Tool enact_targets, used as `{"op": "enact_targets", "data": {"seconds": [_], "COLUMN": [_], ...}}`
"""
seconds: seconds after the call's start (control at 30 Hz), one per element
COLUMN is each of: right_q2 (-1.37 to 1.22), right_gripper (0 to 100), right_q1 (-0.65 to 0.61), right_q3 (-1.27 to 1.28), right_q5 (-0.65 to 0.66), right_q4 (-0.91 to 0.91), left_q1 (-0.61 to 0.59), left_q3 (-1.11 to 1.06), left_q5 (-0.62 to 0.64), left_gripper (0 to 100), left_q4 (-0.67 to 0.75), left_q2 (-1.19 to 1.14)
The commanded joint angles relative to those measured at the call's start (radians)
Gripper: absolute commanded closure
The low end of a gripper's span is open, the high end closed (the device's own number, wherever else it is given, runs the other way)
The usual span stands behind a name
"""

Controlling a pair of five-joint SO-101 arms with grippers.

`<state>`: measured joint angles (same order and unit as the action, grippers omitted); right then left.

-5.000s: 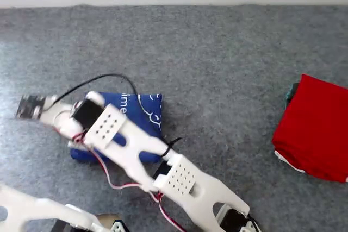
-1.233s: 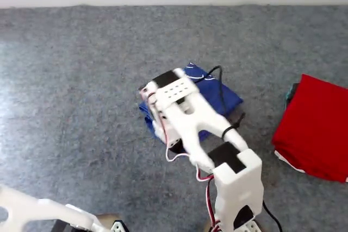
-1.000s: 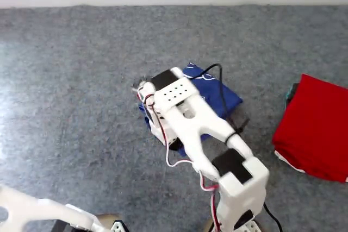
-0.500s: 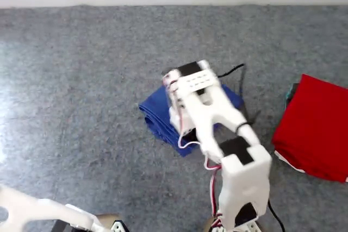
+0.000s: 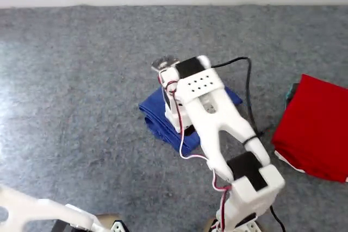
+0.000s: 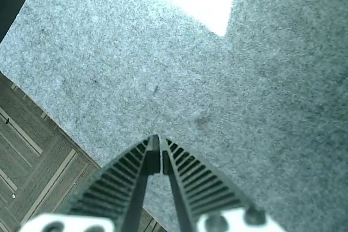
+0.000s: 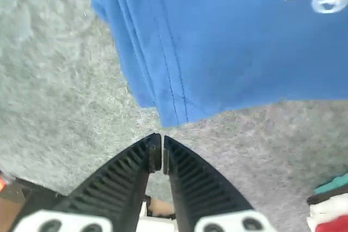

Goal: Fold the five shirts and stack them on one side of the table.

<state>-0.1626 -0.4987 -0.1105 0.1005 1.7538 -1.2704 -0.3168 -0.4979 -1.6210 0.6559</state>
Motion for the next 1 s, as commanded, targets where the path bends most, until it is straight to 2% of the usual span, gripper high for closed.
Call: {"op": "enact_targets", "data": {"seconds": [0.0, 0.17, 0.23, 0.3, 0.37, 0.6, 0.83, 0.97], "right_q2": [0.077, 0.076, 0.076, 0.076, 0.076, -0.022, -0.225, -0.315], "right_gripper": [94.5, 70.7, 60.4, 52.3, 48.5, 48.8, 49.3, 54.8], "right_q1": [0.016, 0.030, 0.031, 0.044, 0.058, 0.143, 0.142, 0.140], "right_q3": [-0.035, -0.031, -0.031, -0.031, -0.029, 0.028, 0.025, 0.025], "right_q5": [-0.164, -0.692, -0.809, -0.852, -0.899, -0.996, -1.036, -1.033], "right_q4": [0.039, 0.004, -0.050, -0.108, -0.166, -0.367, -0.552, -0.653], "left_q1": [0.003, 0.003, 0.003, 0.003, 0.003, 0.003, 0.003, 0.002], "left_q3": [0.041, 0.041, 0.041, 0.041, 0.041, 0.041, 0.041, 0.042], "left_q5": [0.003, 0.003, 0.003, 0.003, 0.003, 0.000, -0.055, -0.055], "left_gripper": [98, 98, 98, 98, 98, 98, 98, 98], "left_q4": [0.005, 0.005, 0.005, 0.005, 0.005, 0.005, 0.025, 0.048], "left_q2": [0.018, 0.018, 0.018, 0.018, 0.018, 0.018, 0.018, 0.018]}}
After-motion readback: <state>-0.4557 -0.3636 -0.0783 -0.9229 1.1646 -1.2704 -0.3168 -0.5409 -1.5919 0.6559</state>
